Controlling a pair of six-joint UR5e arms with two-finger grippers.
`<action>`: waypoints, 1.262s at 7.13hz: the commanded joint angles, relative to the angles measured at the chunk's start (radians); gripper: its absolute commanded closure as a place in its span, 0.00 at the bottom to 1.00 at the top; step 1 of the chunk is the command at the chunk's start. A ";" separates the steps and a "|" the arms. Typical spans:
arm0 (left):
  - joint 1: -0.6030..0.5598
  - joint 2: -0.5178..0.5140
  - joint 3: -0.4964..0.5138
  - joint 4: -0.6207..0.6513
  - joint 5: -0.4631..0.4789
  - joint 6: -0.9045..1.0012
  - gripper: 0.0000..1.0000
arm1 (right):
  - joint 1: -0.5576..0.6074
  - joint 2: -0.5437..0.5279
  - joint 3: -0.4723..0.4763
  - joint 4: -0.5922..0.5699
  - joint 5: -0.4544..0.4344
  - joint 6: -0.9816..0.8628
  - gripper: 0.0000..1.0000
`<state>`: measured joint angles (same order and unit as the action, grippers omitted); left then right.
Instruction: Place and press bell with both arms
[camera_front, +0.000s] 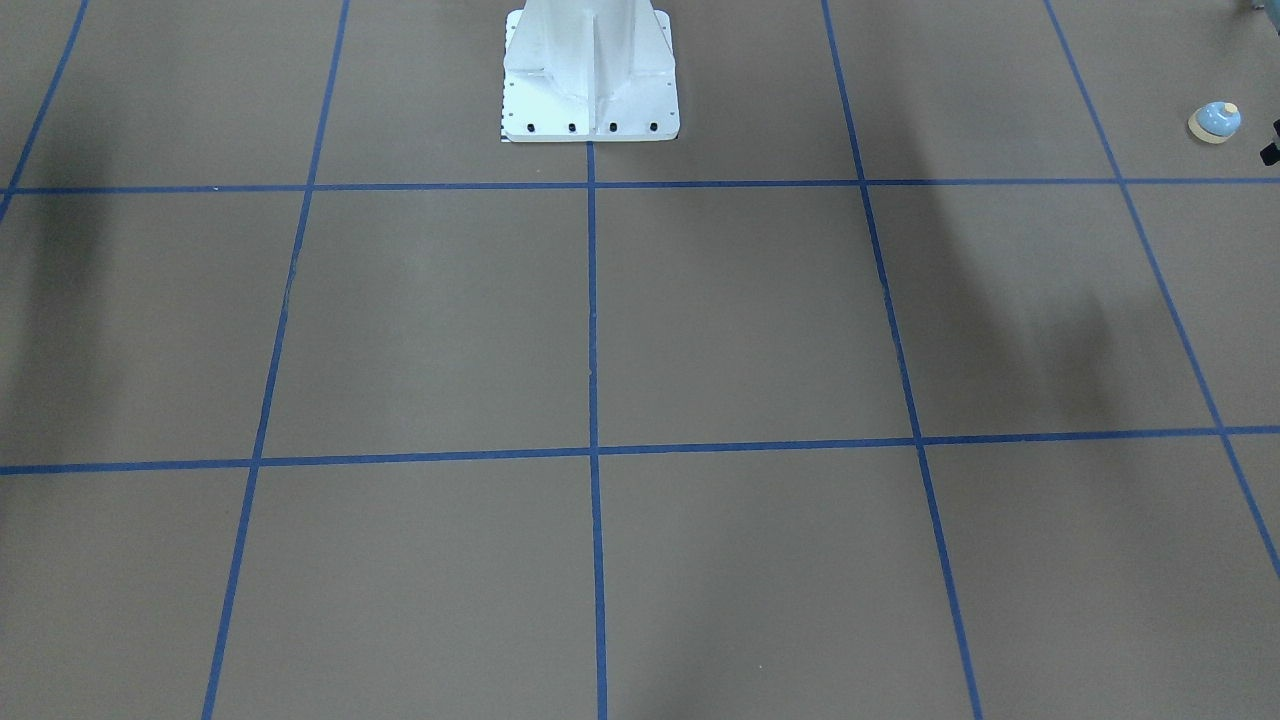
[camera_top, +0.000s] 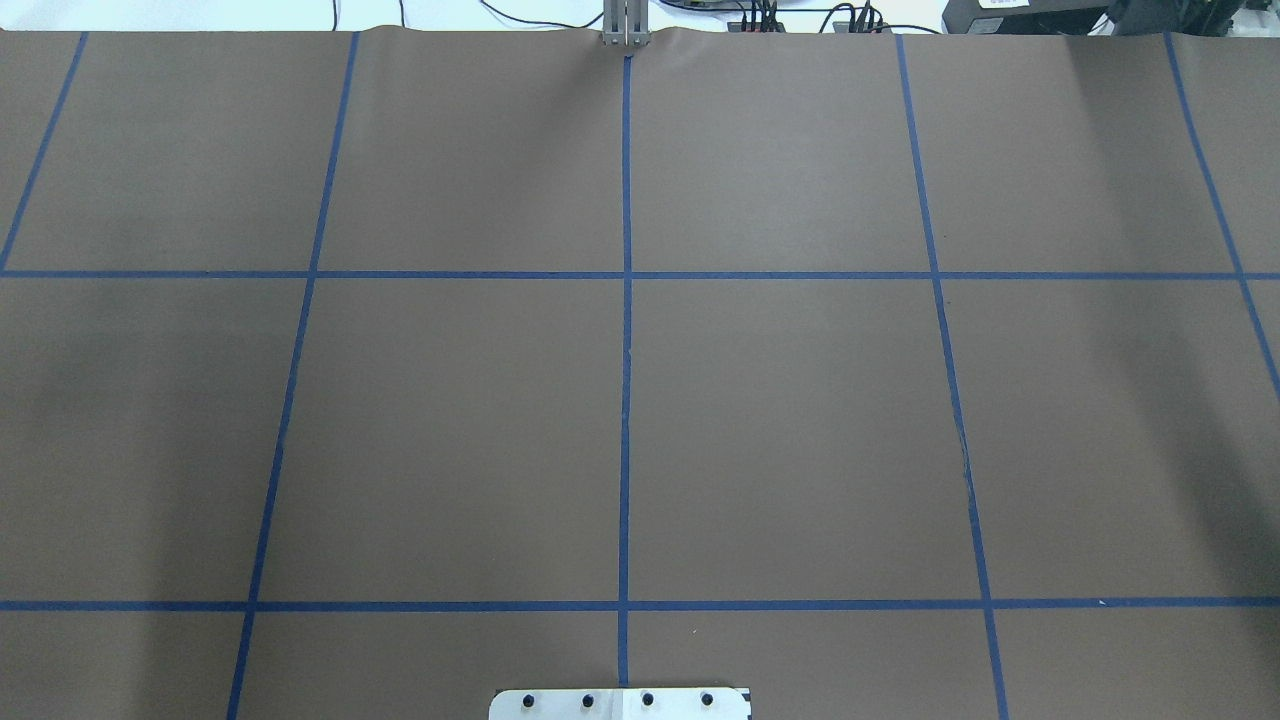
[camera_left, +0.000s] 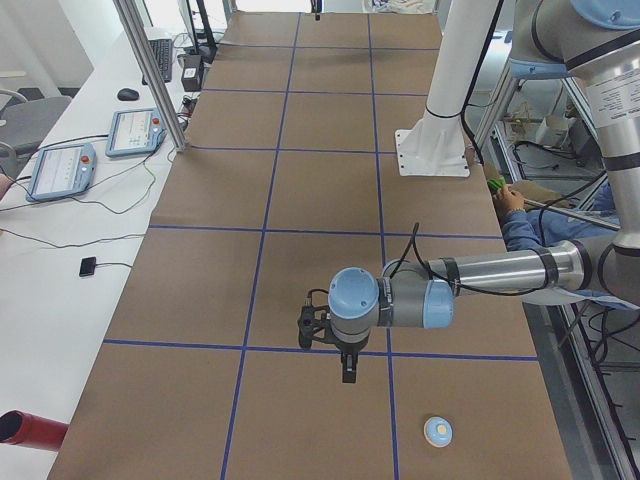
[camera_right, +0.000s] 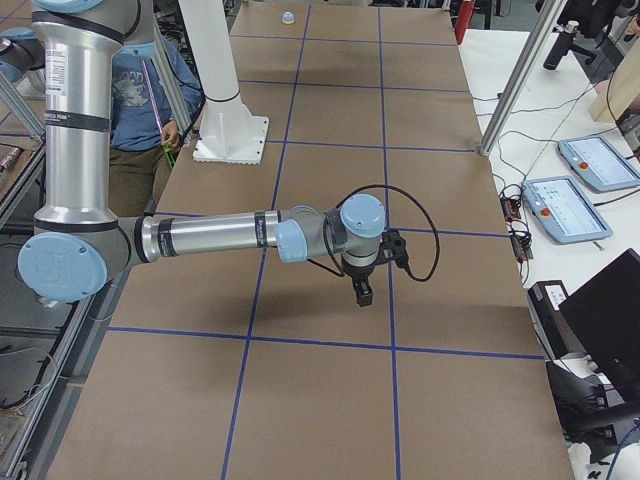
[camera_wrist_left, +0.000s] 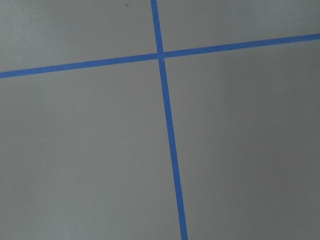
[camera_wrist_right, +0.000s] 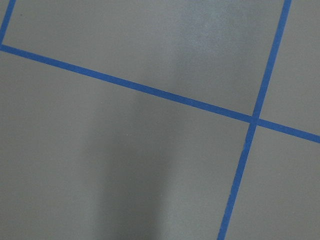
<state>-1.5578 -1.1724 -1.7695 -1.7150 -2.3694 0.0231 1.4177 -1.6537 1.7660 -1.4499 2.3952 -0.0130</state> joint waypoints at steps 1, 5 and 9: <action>-0.001 0.097 0.159 -0.189 -0.005 -0.005 0.00 | -0.005 -0.001 -0.002 0.000 0.015 0.001 0.00; 0.001 0.186 0.309 -0.308 -0.043 -0.075 0.00 | -0.006 -0.003 0.006 0.005 0.068 0.059 0.00; 0.004 0.188 0.431 -0.307 -0.111 -0.072 0.00 | -0.006 -0.003 0.032 0.009 0.096 0.058 0.00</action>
<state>-1.5547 -0.9807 -1.3932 -2.0218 -2.4748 -0.0499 1.4113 -1.6571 1.7931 -1.4410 2.4902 0.0444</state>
